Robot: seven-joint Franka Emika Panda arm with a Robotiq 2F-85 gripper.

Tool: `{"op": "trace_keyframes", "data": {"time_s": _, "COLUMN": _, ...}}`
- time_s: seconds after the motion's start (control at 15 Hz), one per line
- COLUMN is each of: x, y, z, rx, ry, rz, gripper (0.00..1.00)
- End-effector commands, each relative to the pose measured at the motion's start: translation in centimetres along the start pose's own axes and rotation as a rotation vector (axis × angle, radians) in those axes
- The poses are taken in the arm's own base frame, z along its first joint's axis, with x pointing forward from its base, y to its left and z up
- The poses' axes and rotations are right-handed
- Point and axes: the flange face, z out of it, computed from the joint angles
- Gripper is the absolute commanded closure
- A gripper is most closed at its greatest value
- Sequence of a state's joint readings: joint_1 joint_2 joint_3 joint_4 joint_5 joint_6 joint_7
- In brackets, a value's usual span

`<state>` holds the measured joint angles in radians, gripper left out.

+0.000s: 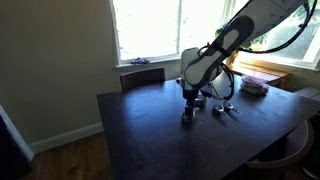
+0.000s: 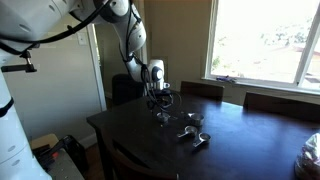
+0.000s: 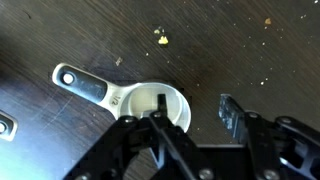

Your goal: Stack the cups

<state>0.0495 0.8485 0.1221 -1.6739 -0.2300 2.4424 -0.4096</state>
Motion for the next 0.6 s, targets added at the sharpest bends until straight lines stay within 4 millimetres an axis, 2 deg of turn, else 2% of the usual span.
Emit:
{"op": "trace_keyframes", "data": {"time_s": 0.0, "x": 0.3, "y": 0.3, "z": -0.2, "rx": 0.020, "ry": -0.025, "rz": -0.078, "gripper": 0.11}}
{"op": "trace_keyframes", "data": {"time_s": 0.07, "x": 0.6, "y": 0.6, "z": 0.1, "rx": 0.023, "ry": -0.033, "rz": -0.097, "gripper": 0.04}}
{"op": "trace_keyframes", "data": {"time_s": 0.2, "x": 1.0, "y": 1.0, "z": 0.7, "rx": 0.025, "ry": -0.050, "rz": -0.131, "gripper": 0.00}}
{"op": "trace_keyframes", "data": {"time_s": 0.53, "x": 2.1, "y": 1.6, "z": 2.6, "rx": 0.052, "ry": -0.091, "rz": -0.178, "gripper": 0.00}}
